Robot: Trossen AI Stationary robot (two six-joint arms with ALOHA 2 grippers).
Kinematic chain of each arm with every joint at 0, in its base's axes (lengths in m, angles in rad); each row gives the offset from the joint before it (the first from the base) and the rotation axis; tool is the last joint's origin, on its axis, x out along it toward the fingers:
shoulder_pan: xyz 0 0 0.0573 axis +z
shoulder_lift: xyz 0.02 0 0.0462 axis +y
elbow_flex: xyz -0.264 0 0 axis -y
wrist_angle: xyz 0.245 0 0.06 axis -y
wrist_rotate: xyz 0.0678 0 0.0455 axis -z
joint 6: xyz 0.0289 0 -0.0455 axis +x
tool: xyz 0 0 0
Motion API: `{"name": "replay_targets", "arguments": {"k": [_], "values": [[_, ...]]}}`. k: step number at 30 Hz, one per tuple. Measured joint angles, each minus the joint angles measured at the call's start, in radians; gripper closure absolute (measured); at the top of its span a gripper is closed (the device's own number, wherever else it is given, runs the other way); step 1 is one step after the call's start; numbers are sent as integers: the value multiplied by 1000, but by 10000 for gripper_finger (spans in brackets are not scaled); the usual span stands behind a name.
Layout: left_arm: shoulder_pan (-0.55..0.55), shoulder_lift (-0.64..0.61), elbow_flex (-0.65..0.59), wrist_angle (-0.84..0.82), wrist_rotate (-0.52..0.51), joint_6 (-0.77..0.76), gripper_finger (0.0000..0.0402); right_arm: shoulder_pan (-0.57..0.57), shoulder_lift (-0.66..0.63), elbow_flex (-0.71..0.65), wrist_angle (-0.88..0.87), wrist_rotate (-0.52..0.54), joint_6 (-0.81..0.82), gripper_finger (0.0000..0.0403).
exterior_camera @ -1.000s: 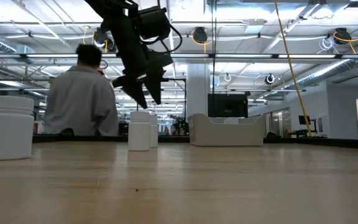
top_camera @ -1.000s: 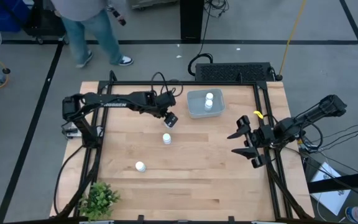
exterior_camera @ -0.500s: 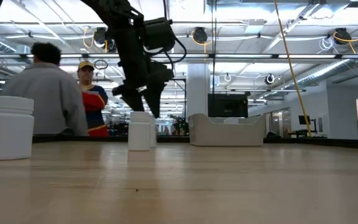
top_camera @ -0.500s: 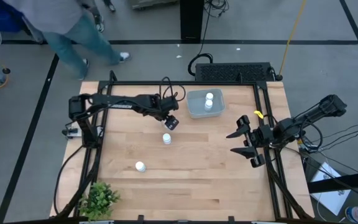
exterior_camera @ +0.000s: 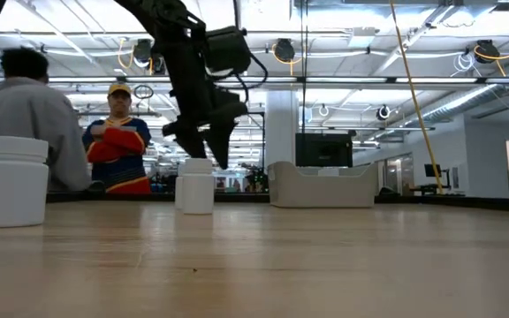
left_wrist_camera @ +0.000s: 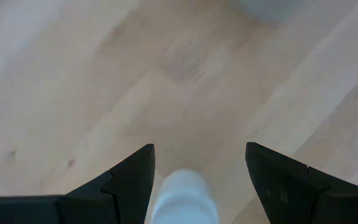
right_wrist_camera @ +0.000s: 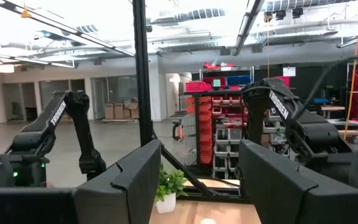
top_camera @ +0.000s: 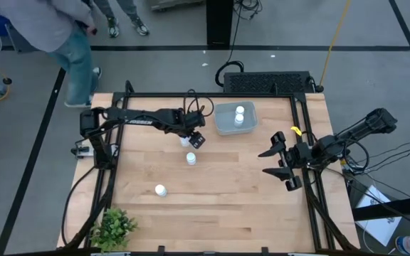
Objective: Pick and place pill bottles into a basket
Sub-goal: Put the white medicine bottle into the gray bin
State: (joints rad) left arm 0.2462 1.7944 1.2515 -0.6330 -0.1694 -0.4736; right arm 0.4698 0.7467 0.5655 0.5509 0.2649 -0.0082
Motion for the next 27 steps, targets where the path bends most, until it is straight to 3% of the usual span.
{"name": "replay_targets", "arguments": {"k": [6, 13, 27], "values": [[-1, -66, 1, -90, 10, 22, 146, 0, 0, 0, -3, -1, 1, 190], [15, -83, 1, -257, 8, -52, 142, 0, 0, 0, -3, -4, 5, 190], [19, -91, 1, -277, 34, -70, 57, 23, 0, 0, -2, -4, -3, 190]]}}
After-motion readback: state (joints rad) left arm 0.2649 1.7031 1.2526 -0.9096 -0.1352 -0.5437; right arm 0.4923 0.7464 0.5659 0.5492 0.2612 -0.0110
